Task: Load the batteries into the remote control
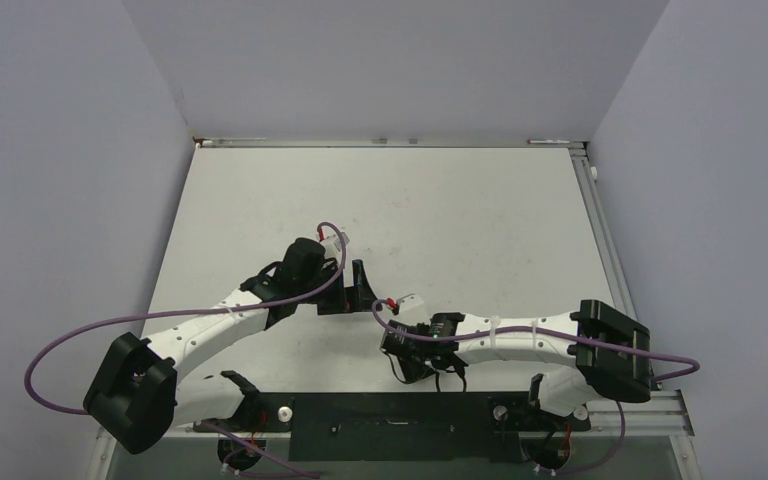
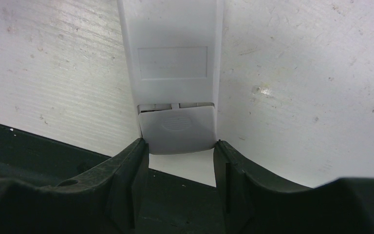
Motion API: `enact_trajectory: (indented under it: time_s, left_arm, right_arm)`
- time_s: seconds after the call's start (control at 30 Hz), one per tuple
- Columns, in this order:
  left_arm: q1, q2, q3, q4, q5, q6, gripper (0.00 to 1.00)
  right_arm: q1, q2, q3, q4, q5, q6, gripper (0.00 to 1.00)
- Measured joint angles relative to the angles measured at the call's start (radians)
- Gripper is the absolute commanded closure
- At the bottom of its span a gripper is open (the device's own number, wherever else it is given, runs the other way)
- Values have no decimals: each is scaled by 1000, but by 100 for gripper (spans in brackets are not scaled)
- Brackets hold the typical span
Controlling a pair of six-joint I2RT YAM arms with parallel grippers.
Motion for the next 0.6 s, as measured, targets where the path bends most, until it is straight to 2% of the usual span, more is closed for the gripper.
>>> enact_trajectory:
  time_s: [0.6]
  left_arm:
    - [0, 0, 0, 0, 3, 1, 9]
  right_arm:
    - [0, -7, 16, -35, 18, 26, 69]
